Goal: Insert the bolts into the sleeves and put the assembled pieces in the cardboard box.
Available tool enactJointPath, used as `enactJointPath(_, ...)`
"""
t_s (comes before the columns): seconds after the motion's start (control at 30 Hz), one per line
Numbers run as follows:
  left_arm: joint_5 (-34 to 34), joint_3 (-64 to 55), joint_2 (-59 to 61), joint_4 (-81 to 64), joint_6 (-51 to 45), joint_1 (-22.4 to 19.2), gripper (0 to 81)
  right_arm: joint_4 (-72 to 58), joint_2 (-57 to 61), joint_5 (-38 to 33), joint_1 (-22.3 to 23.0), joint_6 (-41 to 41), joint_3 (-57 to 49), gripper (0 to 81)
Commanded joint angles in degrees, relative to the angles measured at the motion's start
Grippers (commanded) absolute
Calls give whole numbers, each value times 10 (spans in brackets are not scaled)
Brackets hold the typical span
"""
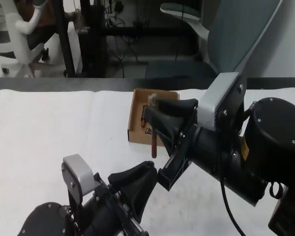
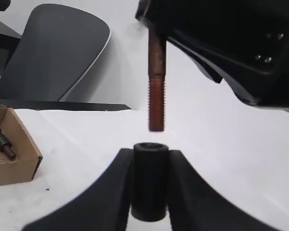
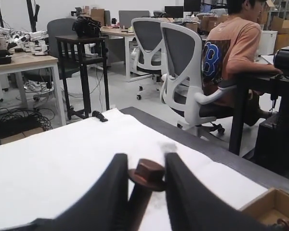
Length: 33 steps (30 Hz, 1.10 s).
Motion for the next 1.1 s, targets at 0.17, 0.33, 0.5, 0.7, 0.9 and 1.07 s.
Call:
enactJointPath(0.17,43,-23,-1,-30,17,-2,18,7,9,-1,3,4,-2,4)
enactJointPath(0.33,43,-23,-1,-25,17,-2,18,7,9,-1,3,11,-2,4)
enactJointPath(0.5,41,-23,-1,-25,19,1,18,7,9,-1,3,19,-2,4)
enactJointPath(0.7,21,-23,-1,-25,31,1,18,11,9,-11,3,19,-2,4)
enactJointPath(0.9,12,-23,-1,-25,31,1,18,21,9,-12,3,34,-2,4)
enactJointPath(1.07,10,-23,-1,-25,31,1,18,47,9,-15,3,31,-2,4)
